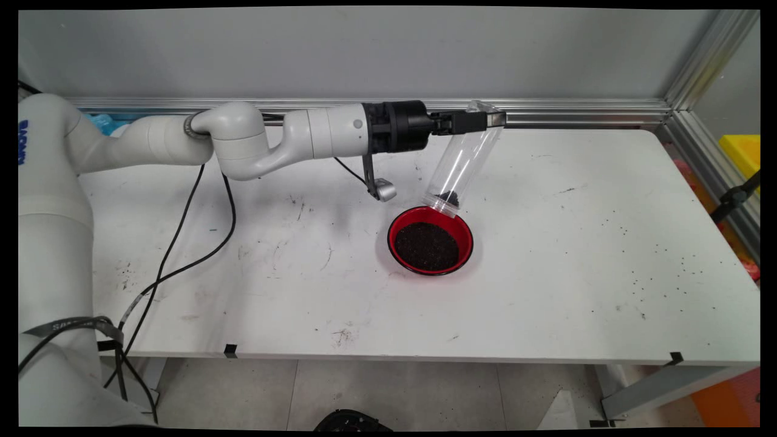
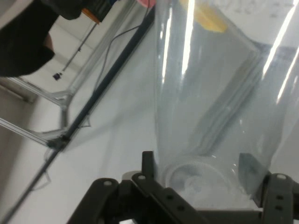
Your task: Pour the black seasoning powder in the red bowl
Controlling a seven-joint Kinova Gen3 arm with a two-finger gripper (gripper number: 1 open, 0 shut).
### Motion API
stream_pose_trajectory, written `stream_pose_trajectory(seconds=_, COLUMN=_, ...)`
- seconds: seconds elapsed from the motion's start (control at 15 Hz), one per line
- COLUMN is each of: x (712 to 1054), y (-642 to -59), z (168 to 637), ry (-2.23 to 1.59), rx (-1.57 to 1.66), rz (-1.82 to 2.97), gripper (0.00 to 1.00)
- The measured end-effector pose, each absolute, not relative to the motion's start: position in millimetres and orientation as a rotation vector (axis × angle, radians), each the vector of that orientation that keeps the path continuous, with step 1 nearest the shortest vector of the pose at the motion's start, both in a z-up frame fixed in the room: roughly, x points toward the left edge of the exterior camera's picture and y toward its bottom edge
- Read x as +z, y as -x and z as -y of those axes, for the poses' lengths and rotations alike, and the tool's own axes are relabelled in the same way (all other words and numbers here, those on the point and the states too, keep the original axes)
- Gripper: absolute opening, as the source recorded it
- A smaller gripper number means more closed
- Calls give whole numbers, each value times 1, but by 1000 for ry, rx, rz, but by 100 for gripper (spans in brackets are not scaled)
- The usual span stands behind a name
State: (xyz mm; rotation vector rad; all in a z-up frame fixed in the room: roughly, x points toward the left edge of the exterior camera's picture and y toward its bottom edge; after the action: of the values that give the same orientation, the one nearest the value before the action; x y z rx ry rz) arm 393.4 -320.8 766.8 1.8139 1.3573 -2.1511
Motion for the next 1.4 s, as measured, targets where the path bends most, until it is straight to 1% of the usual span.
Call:
stream_pose_trajectory(seconds=0.4, x=765, y=-398, z=321, ry=-1740, rx=-2089, rz=-1753, gripper=0)
stream_pose_trajectory(seconds=0.87, x=775, y=-406, z=324, ry=-1568, rx=-2026, rz=-2209, gripper=0)
stream_pose_trajectory(seconds=1.4, x=791, y=-417, z=333, ry=-1216, rx=-1910, rz=-2778, gripper=0)
